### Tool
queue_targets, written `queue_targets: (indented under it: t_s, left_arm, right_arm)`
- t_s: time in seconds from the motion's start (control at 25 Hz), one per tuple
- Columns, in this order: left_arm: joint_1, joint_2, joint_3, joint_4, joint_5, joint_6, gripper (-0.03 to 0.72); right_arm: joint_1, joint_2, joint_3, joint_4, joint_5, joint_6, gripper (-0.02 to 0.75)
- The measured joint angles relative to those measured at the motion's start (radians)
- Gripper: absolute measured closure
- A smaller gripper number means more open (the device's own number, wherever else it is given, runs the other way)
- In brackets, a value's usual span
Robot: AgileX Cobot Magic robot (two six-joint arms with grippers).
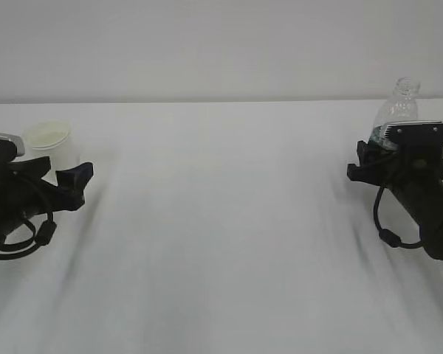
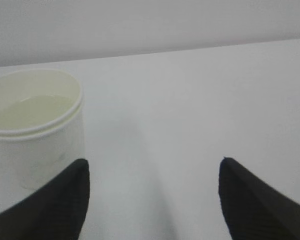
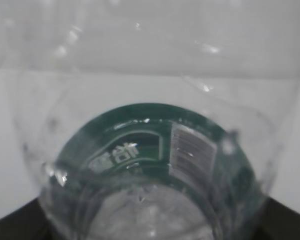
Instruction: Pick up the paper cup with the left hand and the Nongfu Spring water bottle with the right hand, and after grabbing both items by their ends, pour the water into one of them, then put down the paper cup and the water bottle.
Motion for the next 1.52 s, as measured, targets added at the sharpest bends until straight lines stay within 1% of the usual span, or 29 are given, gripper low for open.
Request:
queue_targets:
  t_s: [0.28,0.44,0.76,1.08,1.32,1.4,1.52]
  left_arm:
    - [0.000,-0.021,0.000,-0.089,0.000,0.000,0.118]
    - [0.000,-0.022,0.000,-0.105,0.000,0.000,0.121]
    - [0.000,-0.022,0.000,-0.111,0.000,0.000,0.131]
    - [0.000,-0.022,0.000,-0.113,0.000,0.001,0.139]
    - [0.000,-0.022,0.000,-0.113,0.000,0.001,0.146]
    - [0.000,-0.022,0.000,-0.113,0.000,0.001,0.147]
    - [0.000,-0.022,0.000,-0.113,0.000,0.001,0.148]
  right_arm:
    - [0.000,0.051,-0.050,0.014,0.009,0.004,0.266]
    - [0.000,0.071,-0.071,0.021,0.027,0.004,0.266]
    - [0.000,0.107,-0.118,0.035,0.009,0.006,0.266]
    - [0.000,0.127,-0.125,0.035,-0.021,0.006,0.266]
    - [0.000,0.129,-0.125,-0.004,-0.034,0.007,0.266]
    - [0.000,0.129,-0.122,-0.019,-0.038,0.007,0.255]
    - [0.000,0.129,-0.119,-0.032,-0.029,0.007,0.199]
